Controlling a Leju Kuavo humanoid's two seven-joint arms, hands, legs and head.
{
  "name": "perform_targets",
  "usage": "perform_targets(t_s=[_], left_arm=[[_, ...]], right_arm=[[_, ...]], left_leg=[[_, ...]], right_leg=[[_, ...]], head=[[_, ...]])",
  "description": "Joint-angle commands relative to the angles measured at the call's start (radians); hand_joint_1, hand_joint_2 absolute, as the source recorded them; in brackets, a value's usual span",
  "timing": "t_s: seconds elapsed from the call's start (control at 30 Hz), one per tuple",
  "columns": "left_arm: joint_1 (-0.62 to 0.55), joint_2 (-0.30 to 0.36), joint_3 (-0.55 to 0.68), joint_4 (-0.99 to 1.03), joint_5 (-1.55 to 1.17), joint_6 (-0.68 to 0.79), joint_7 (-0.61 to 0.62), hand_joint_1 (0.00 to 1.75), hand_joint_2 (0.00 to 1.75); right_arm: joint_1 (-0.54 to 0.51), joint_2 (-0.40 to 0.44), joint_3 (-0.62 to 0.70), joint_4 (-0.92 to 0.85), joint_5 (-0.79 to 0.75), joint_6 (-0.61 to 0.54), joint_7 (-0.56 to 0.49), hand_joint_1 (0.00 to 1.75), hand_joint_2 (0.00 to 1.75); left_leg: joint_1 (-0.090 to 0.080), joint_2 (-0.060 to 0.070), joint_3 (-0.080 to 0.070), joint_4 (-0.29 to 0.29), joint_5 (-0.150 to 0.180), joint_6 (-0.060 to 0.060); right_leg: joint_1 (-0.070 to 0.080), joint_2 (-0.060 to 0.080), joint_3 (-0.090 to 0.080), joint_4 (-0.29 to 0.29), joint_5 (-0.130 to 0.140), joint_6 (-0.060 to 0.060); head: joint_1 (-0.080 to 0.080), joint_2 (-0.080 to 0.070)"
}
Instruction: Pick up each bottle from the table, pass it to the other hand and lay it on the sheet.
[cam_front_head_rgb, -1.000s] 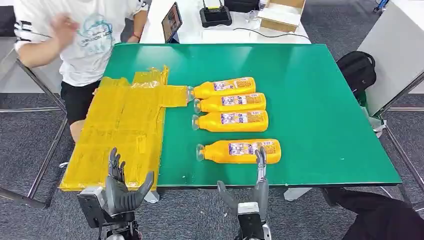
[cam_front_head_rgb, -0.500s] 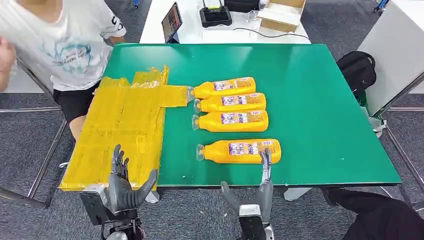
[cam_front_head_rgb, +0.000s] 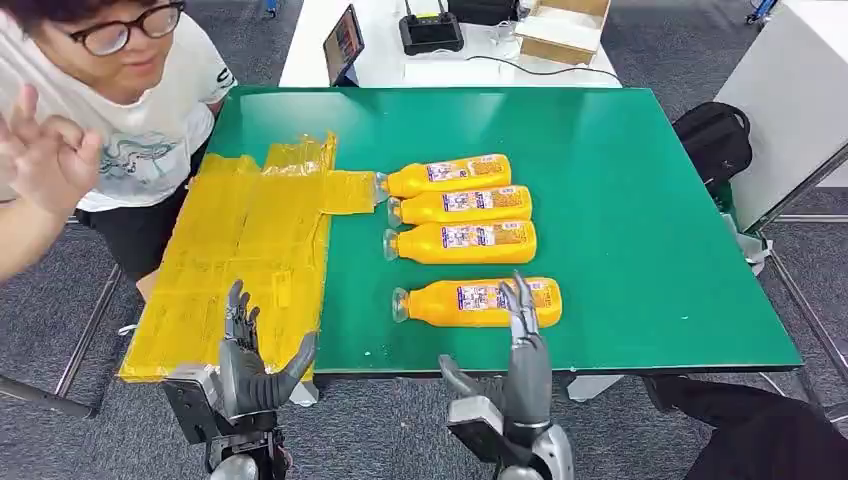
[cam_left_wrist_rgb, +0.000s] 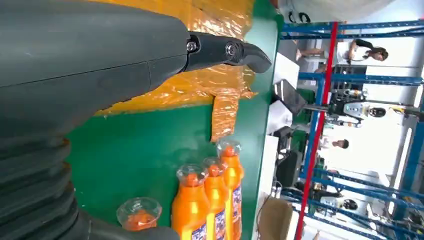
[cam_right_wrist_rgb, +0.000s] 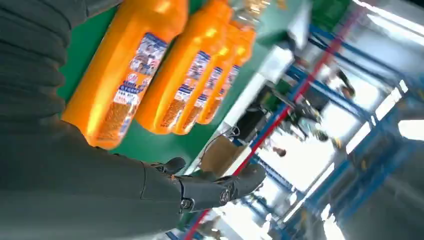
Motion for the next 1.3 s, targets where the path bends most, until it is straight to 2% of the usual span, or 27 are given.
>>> perform_targets(t_s=[0.03, 0.07, 0.1, 0.17, 0.23, 0.37, 0.4, 0.47, 0.5, 0.57, 0.6, 0.77, 0.8, 0.87, 0.9, 0.97, 1.0, 1.03, 1.17, 1.3], left_arm=[[-0.029, 0.016, 0.035, 0.064, -0.025, -0.023, 0.002, 0.0, 1.75], [-0.029, 0.016, 0.035, 0.063, -0.026, -0.025, 0.002, 0.0, 1.75], [-0.026, 0.01, 0.044, 0.061, -0.033, -0.031, 0.005, 0.0, 1.75], [-0.022, 0.004, 0.058, 0.058, -0.044, -0.043, 0.01, 0.0, 1.75], [-0.018, 0.001, 0.07, 0.057, -0.054, -0.053, 0.014, 0.0, 1.75], [-0.018, 0.001, 0.071, 0.056, -0.055, -0.054, 0.014, 0.0, 1.75], [-0.018, 0.001, 0.071, 0.056, -0.055, -0.054, 0.014, 0.0, 1.75], [-0.019, -0.001, 0.073, 0.058, -0.056, -0.055, 0.015, 0.0, 1.75], [-0.018, -0.002, 0.074, 0.058, -0.058, -0.057, 0.016, 0.0, 1.75], [-0.017, -0.002, 0.081, 0.061, -0.068, -0.064, 0.02, 0.0, 1.75], [-0.018, -0.001, 0.084, 0.065, -0.071, -0.067, 0.023, 0.0, 1.75], [-0.027, 0.006, 0.083, 0.087, -0.087, -0.075, 0.031, 0.0, 1.75], [-0.029, 0.007, 0.082, 0.09, -0.089, -0.076, 0.032, 0.0, 1.75], [-0.036, 0.009, 0.08, 0.101, -0.091, -0.077, 0.036, 0.0, 1.75], [-0.04, 0.01, 0.077, 0.107, -0.092, -0.078, 0.038, 0.0, 1.75], [-0.047, 0.011, 0.072, 0.117, -0.092, -0.081, 0.04, 0.0, 1.75], [-0.049, 0.012, 0.069, 0.121, -0.092, -0.082, 0.041, 0.0, 1.75], [-0.052, 0.013, 0.066, 0.125, -0.091, -0.082, 0.042, 0.0, 1.75], [-0.053, 0.014, 0.063, 0.129, -0.091, -0.083, 0.042, 0.0, 1.75], [-0.056, 0.019, 0.06, 0.139, -0.088, -0.085, 0.048, 0.0, 1.75]], right_arm=[[-0.143, -0.15, 0.0, 0.022, 0.182, 0.147, 0.2, 0.0, 1.75], [-0.142, -0.15, -0.001, 0.02, 0.182, 0.147, 0.201, 0.0, 1.75], [-0.15, -0.168, 0.003, 0.018, 0.209, 0.2, 0.262, 0.0, 1.75], [-0.176, -0.211, 0.003, 0.025, 0.232, 0.284, 0.344, 0.0, 1.75], [-0.201, -0.252, -0.005, 0.046, 0.237, 0.344, 0.39, 0.0, 1.75], [-0.204, -0.255, -0.008, 0.051, 0.236, 0.346, 0.39, 0.0, 1.75], [-0.204, -0.255, -0.008, 0.051, 0.236, 0.346, 0.39, 0.0, 1.75], [-0.202, -0.254, -0.001, 0.052, 0.24, 0.347, 0.393, 0.0, 1.75], [-0.206, -0.261, 0.004, 0.059, 0.247, 0.364, 0.408, 0.0, 1.75], [-0.221, -0.285, 0.009, 0.076, 0.238, 0.411, 0.435, 0.0, 1.75], [-0.227, -0.292, 0.008, 0.089, 0.232, 0.424, 0.442, 0.0, 1.75], [-0.277, -0.307, 0.011, 0.176, 0.197, 0.472, 0.446, 0.0, 1.75], [-0.294, -0.307, 0.014, 0.197, 0.197, 0.471, 0.442, 0.0, 1.75], [-0.337, -0.311, 0.024, 0.246, 0.186, 0.483, 0.441, 0.0, 1.75], [-0.358, -0.316, 0.032, 0.274, 0.184, 0.489, 0.444, 0.0, 1.75], [-0.396, -0.32, 0.039, 0.329, 0.173, 0.504, 0.451, 0.0, 1.75], [-0.411, -0.322, 0.044, 0.356, 0.169, 0.51, 0.452, 0.0, 1.75], [-0.426, -0.322, 0.046, 0.381, 0.162, 0.513, 0.453, 0.0, 1.75], [-0.441, -0.322, 0.05, 0.407, 0.163, 0.513, 0.452, 0.0, 1.75], [-0.475, -0.324, 0.069, 0.455, 0.167, 0.516, 0.456, 0.0, 1.75]], left_leg=[[-0.001, 0.001, 0.004, -0.001, 0.0, 0.001], [0.0, 0.001, 0.003, -0.001, 0.0, 0.001], [0.0, 0.001, 0.006, -0.001, -0.001, 0.002], [0.0, 0.001, 0.003, -0.001, 0.0, 0.001], [-0.001, 0.001, 0.005, -0.001, -0.001, 0.002], [-0.001, 0.002, 0.008, -0.001, -0.002, 0.003], [-0.001, 0.001, 0.004, -0.001, -0.001, 0.002], [0.0, 0.002, 0.008, -0.001, -0.003, 0.002], [0.0, 0.001, 0.003, -0.001, -0.001, 0.001], [0.0, 0.002, 0.009, -0.001, -0.003, 0.002], [0.0, 0.001, 0.005, -0.001, -0.001, 0.002], [0.0, 0.002, 0.009, -0.002, -0.002, 0.003], [0.0, 0.001, 0.004, -0.001, -0.001, 0.002], [0.0, 0.004, 0.009, -0.002, -0.002, 0.002], [-0.001, 0.002, 0.004, -0.001, -0.001, 0.001], [0.0, 0.004, 0.009, -0.002, -0.002, 0.002], [0.0, 0.002, 0.004, -0.001, 0.0, 0.001], [0.0, 0.003, 0.006, -0.002, -0.001, 0.002], [-0.001, 0.001, 0.004, -0.001, 0.0, 0.002], [0.0, 0.003, 0.008, -0.001, -0.002, 0.002]], right_leg=[[0.0, 0.001, 0.003, -0.002, 0.0, -0.001], [0.0, 0.0, 0.003, -0.001, 0.0, -0.001], [0.0, 0.0, 0.006, -0.002, -0.001, -0.002], [0.0, 0.0, 0.003, -0.001, 0.0, -0.001], [0.0, 0.0, 0.005, -0.002, -0.001, -0.002], [0.001, 0.0, 0.008, -0.002, -0.001, -0.003], [0.0, 0.001, 0.004, -0.001, 0.0, -0.001], [0.001, 0.001, 0.008, -0.002, -0.002, -0.003], [0.0, 0.0, 0.004, -0.001, 0.0, -0.002], [0.001, 0.0, 0.009, -0.002, -0.002, -0.003], [0.0, 0.0, 0.005, -0.002, -0.001, -0.002], [0.001, 0.001, 0.009, -0.003, -0.001, -0.003], [0.0, 0.001, 0.004, -0.002, 0.0, -0.001], [0.001, 0.002, 0.009, -0.003, -0.001, -0.003], [0.0, 0.002, 0.004, -0.002, 0.0, -0.002], [0.001, 0.003, 0.008, -0.002, 0.0, -0.003], [0.0, 0.002, 0.004, -0.002, 0.001, -0.002], [0.0, 0.002, 0.006, -0.002, 0.0, -0.002], [0.0, 0.001, 0.004, -0.001, 0.0, -0.001], [0.001, 0.001, 0.008, -0.002, -0.001, -0.003]], head=[[0.0, 0.0], [0.0, 0.0], [0.0, 0.0], [0.0, 0.0], [0.0, 0.0], [0.0, 0.0], [0.0, 0.0], [0.0, 0.0], [0.0, 0.0], [0.0, 0.0], [0.0, 0.0], [0.0, 0.0], [0.0, 0.0], [0.0, 0.0], [0.0, 0.0], [0.0, 0.0], [0.0, 0.0], [0.0, 0.0], [0.0, 0.0], [0.0, 0.0]])
